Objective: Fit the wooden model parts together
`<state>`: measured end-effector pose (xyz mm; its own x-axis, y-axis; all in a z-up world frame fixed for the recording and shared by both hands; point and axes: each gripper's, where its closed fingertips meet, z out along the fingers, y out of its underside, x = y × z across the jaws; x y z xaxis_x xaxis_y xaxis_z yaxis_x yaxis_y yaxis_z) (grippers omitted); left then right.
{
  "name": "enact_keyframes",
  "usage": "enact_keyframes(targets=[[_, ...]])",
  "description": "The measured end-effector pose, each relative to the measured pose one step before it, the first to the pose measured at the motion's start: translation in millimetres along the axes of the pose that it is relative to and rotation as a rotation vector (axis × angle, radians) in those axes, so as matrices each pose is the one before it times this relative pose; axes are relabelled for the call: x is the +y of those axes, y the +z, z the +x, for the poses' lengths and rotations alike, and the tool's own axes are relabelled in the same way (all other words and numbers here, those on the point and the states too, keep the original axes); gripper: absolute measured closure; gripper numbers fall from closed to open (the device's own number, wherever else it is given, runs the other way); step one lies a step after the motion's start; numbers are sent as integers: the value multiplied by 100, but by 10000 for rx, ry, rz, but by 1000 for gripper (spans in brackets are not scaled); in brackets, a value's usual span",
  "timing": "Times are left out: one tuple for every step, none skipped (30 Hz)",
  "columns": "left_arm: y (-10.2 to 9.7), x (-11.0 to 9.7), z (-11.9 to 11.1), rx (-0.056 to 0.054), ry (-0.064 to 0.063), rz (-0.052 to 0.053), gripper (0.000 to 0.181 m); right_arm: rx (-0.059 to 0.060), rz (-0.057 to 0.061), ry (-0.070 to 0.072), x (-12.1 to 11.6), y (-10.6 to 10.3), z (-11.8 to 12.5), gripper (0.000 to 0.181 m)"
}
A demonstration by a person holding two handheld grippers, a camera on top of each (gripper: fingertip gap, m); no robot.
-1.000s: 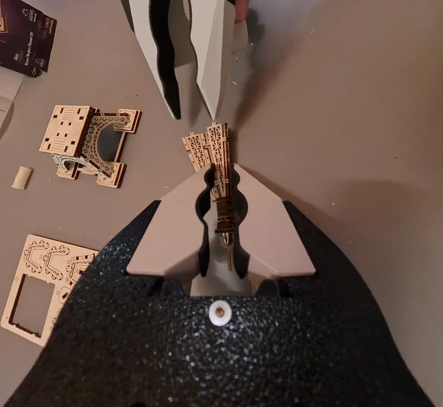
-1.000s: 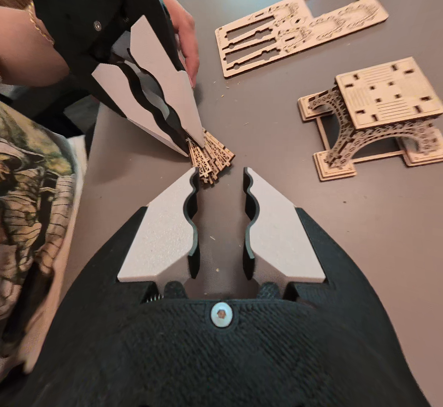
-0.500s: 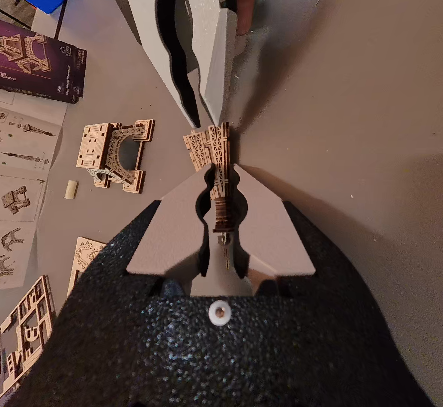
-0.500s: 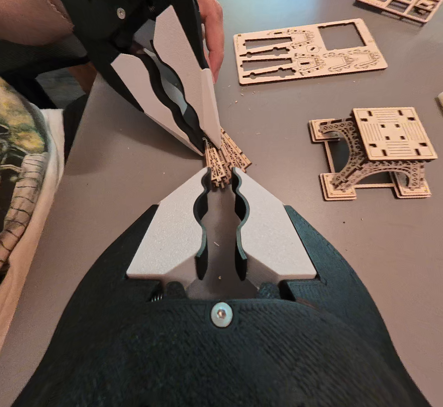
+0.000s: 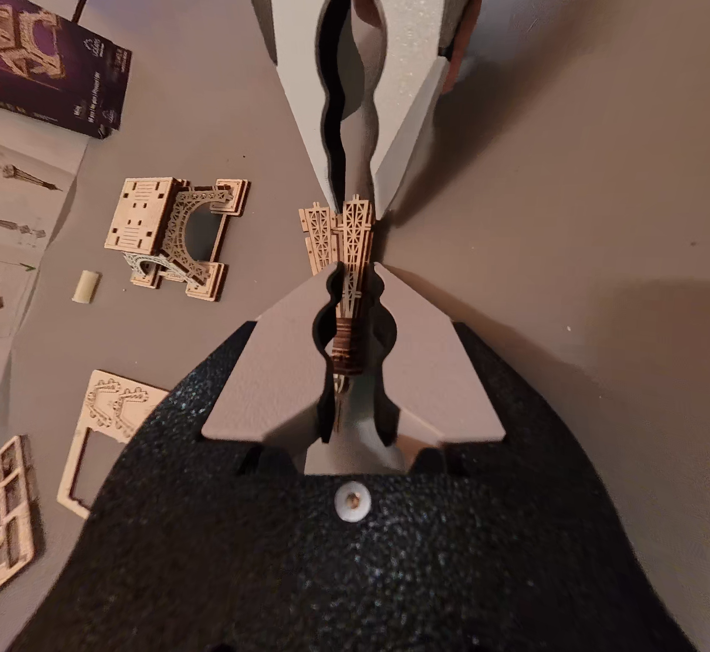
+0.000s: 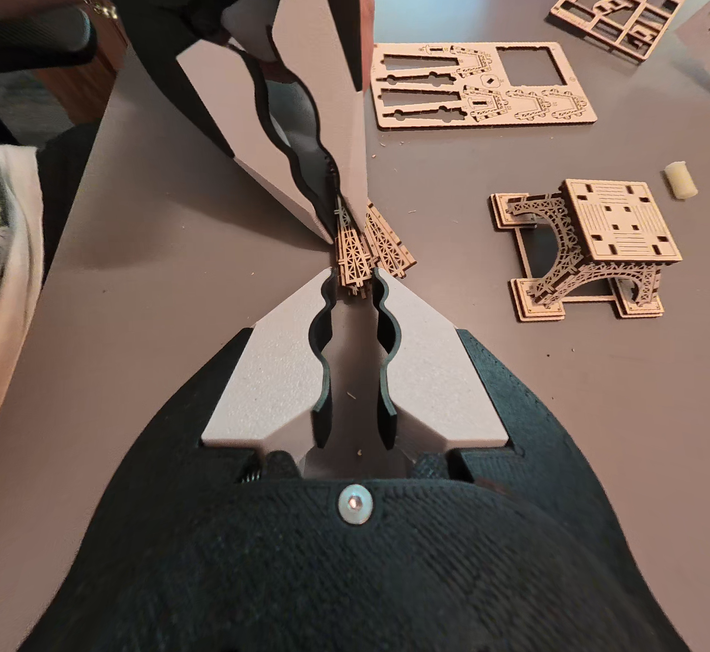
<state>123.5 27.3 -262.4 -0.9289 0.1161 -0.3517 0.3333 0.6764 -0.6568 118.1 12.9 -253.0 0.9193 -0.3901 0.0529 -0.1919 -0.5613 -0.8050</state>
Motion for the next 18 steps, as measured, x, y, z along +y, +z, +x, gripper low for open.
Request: enact_keyframes(targets=[[-24,-47,65,215,-259,57,169,71,23,-97,11,-10,-21,166],[10,-82,-19,180,-282,65,169,86,-5,-93,19,-22,32,166],[67,-82,-68,132,-248,61,165,57,-10,-68,17,8,23,166],[94,-96,-116,62,-145,44,164,4,-3,-17,-2,19,-13,166],[105,-130,-39,61,-14,46,165,-11,4,21,-9,-3,15,166],[103,-70,103,104,102,-14,166,-46,-6,63,7,14,4,166],[93,-31,-33,-6,150,-41,167,-46,3,90,-2,-14,42,166],[53,-10,-105,-54,147,-37,167,-6,3,120,11,-13,113,166],[24,-10,-64,-10,65,-38,167,-28,8,118,-3,-19,97,166],[4,-12,-75,17,-37,-43,168,-27,14,82,-20,-11,66,166],[-21,-28,-63,35,-101,-16,168,10,37,33,-50,-22,75,166],[-26,-43,9,89,-106,10,170,5,43,15,-56,-41,58,166],[-20,-21,-30,87,-104,5,170,-28,29,11,-27,-29,19,166],[-8,-17,-91,38,-80,8,170,14,31,3,-42,-26,102,166],[31,22,-148,-1,-36,-15,170,57,-11,84,14,21,173,166],[71,59,-71,25,-5,-52,170,-12,-76,100,94,74,79,165],[69,30,-40,3,18,-46,170,-16,-114,187,133,115,49,164],[23,-53,-44,-29,50,7,170,-67,-24,346,-4,79,5,161]])
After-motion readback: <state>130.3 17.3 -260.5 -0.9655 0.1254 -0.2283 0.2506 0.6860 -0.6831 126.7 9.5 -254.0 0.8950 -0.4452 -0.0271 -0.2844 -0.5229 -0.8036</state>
